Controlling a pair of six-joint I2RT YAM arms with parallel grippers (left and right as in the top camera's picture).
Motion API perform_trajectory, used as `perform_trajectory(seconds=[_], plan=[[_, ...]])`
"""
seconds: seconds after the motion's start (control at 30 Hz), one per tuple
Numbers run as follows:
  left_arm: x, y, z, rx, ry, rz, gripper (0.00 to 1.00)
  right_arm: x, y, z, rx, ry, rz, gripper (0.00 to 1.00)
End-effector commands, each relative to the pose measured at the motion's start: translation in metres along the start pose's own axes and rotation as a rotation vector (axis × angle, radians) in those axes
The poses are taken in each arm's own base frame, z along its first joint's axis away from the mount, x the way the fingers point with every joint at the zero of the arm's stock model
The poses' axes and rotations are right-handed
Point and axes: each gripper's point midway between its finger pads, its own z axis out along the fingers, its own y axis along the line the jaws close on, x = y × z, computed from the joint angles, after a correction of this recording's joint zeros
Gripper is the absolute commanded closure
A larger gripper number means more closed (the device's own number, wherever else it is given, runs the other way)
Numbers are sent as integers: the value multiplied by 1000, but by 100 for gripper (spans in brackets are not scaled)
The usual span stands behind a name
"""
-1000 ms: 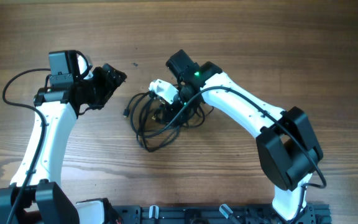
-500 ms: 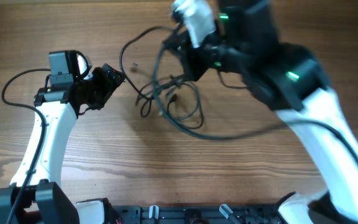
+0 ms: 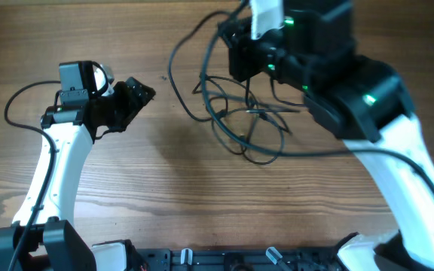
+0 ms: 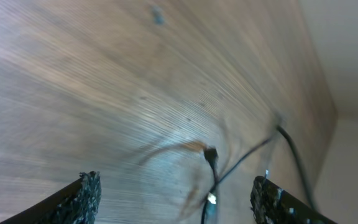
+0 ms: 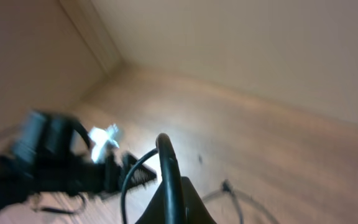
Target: Untangle cables
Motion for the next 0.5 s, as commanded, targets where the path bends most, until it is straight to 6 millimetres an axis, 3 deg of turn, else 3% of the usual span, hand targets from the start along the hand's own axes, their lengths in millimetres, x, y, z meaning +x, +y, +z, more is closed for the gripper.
perform_trajectory(seconds=[0.0,0.07,0.17,0.3,0.47], plan=[[14,-41,-10,226,70,230,21,36,-12,45,-4,157,51,96],[21,-63,-17,359,101,303,20,53,-18,62,-47,233,89,96],[28,-82,-27,486,129,360,18,62,-28,73,-104,281,138,96],[27,-83,-27,488,126,364,16,57,-28,68,-225,279,136,96],[24,-79,-21,447,107,368,17,58,-10,61,-348,291,125,96]])
